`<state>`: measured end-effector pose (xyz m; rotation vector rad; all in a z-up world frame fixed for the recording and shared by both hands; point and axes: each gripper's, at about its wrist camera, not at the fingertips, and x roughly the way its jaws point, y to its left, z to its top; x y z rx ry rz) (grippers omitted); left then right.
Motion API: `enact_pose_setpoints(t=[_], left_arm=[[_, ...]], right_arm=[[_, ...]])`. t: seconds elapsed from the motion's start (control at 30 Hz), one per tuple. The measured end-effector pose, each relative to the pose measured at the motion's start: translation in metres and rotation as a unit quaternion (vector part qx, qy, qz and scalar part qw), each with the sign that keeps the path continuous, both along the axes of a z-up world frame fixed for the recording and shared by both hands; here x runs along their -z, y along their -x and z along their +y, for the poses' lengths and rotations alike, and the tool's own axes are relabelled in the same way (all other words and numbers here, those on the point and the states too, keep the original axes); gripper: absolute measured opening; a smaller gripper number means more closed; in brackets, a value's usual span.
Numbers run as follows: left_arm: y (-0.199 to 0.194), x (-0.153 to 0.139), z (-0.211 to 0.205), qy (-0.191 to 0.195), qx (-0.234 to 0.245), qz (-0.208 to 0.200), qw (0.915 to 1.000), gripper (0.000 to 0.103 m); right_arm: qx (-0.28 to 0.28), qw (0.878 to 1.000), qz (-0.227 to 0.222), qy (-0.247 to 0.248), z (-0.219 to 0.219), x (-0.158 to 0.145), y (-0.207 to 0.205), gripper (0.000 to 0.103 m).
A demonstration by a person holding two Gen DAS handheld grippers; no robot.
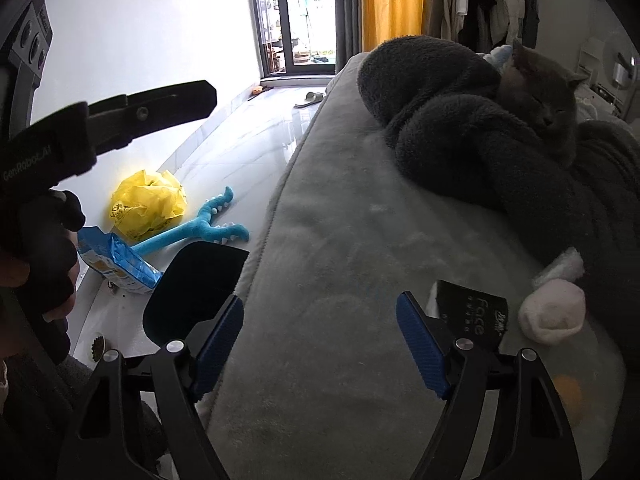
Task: Collect trash
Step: 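Move both tools back toward the black pack and white sock on the bed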
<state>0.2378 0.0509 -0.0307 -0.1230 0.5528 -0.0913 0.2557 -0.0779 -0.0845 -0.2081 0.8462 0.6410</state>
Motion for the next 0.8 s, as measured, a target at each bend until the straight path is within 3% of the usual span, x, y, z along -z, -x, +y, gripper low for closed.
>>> enact_pose_setpoints(t=[0.4,0.8], left_arm=[[-0.02,0.018,-0.057,-0.002,0.043,0.038,0.9984,0.096],[-0.039,0.045,-0.102,0.013,0.071,0.096,0.9928,0.096]], right_arm=[[0.035,0.999,0.01,0.016,-0.066,0.013,-0.002,0.056],[0.059,0.998,0.018,-0.006,-0.117,0.017,-0.002,0.051]])
